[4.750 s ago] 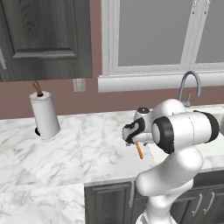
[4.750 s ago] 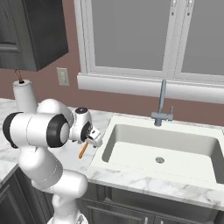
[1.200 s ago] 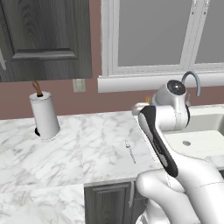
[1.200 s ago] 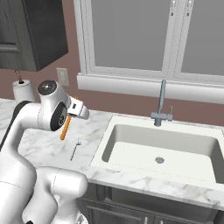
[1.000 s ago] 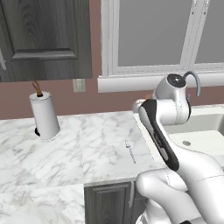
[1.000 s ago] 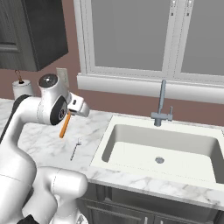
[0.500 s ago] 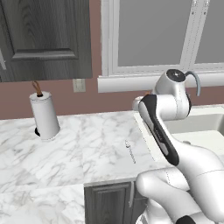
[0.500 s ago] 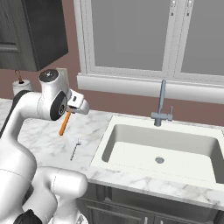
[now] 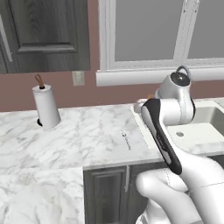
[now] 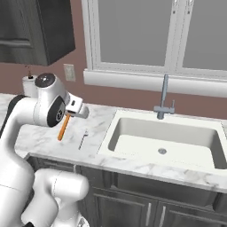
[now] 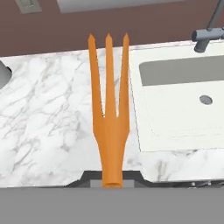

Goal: Organize the utensils by type. Pick up the wooden spoons from the counter and place them in the open cabinet. Then pick up the metallic utensils from the counter and place them in the open drawer.

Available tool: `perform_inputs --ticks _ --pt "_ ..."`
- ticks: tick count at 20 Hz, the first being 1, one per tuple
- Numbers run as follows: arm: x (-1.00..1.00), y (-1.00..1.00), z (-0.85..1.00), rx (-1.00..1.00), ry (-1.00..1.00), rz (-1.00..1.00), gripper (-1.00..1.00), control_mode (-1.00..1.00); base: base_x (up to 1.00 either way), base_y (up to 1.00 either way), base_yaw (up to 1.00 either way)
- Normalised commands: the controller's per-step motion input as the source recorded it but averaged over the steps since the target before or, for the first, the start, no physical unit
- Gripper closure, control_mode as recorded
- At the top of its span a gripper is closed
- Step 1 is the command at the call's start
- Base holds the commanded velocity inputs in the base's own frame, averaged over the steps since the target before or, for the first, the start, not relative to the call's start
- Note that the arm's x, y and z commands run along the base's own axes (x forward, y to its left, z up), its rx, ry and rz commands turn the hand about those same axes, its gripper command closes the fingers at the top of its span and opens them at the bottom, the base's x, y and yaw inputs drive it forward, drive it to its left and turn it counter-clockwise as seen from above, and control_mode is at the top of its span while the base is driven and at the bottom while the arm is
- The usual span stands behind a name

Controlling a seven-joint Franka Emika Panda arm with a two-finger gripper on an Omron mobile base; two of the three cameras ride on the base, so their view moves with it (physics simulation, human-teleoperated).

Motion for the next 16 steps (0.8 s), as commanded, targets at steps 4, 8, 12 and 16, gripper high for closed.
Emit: perform_inputs --ticks 4,8,12,16 --pt "0.0 0.0 0.0 0.0 0.0 0.0 1.0 1.0 -0.67 -0.32 -0.13" --pt "0.0 0.0 0.0 0.0 0.0 0.0 1.0 1.0 -0.5 -0.42 0.2" --pt "0.0 0.0 0.0 0.0 0.0 0.0 1.0 1.0 -0.44 -0.35 0.76" --pt "0.0 0.0 0.0 0.0 0.0 0.0 1.0 1.0 -0.41 -0.22 1.0"
